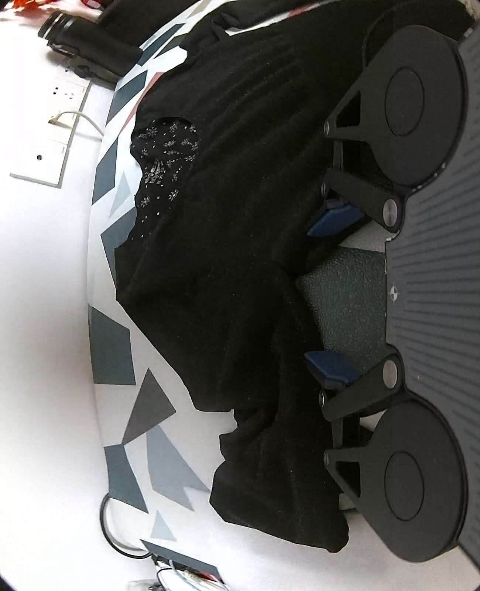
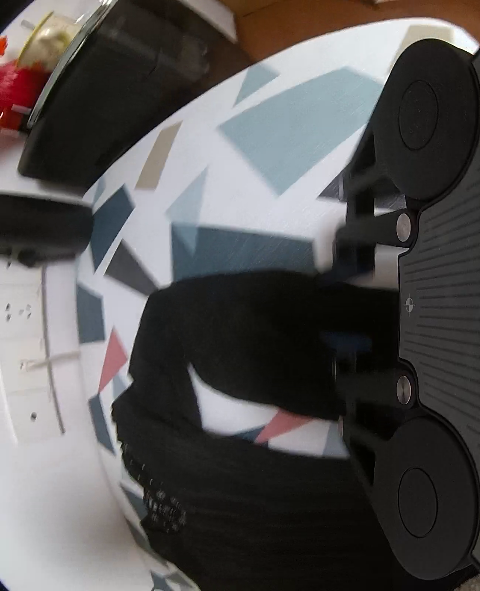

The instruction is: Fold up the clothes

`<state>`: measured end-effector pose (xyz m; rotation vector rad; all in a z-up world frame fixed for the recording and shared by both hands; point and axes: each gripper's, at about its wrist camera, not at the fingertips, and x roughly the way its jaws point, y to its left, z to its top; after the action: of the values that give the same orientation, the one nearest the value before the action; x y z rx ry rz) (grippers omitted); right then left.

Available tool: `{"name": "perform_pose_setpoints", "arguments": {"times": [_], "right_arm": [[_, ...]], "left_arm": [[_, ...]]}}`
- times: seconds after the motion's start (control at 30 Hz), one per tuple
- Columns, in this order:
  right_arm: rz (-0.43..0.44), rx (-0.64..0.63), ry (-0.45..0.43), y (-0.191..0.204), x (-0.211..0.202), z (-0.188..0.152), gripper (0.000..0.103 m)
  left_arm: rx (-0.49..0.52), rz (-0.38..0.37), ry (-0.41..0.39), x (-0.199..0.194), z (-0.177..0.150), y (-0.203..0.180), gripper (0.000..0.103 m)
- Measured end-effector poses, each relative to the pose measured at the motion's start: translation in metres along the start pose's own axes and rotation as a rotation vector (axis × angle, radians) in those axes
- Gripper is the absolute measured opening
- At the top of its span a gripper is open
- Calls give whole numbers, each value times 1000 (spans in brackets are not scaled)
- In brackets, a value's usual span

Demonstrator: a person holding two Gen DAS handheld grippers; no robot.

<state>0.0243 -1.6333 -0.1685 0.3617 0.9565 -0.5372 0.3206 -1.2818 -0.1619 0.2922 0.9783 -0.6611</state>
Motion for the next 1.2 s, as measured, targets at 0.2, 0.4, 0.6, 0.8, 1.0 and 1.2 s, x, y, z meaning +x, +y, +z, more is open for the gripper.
{"name": "perform_pose_setpoints", "arguments": {"times": [0.2, 0.4, 0.6, 0.8, 1.0, 1.2], "right_arm": [[-17, 4, -70, 0, 33, 52, 3], [-31, 59, -167, -14, 40, 100, 23], [-11, -2, -131, -18, 17, 81, 54], [-136, -48, -53, -13, 24, 46, 68], [-170, 34, -49, -28, 33, 40, 83], [-154, 143, -55, -45, 35, 39, 78]], "left_arm": [[41, 23, 22, 10, -4, -13, 102], [25, 44, 12, 14, -4, -17, 103], [27, 40, 0, 15, -6, -17, 103], [17, 45, -24, 14, -9, -17, 103], [18, 44, -27, 14, -10, -17, 103], [-1, 59, -33, 14, -9, -18, 103]]}}
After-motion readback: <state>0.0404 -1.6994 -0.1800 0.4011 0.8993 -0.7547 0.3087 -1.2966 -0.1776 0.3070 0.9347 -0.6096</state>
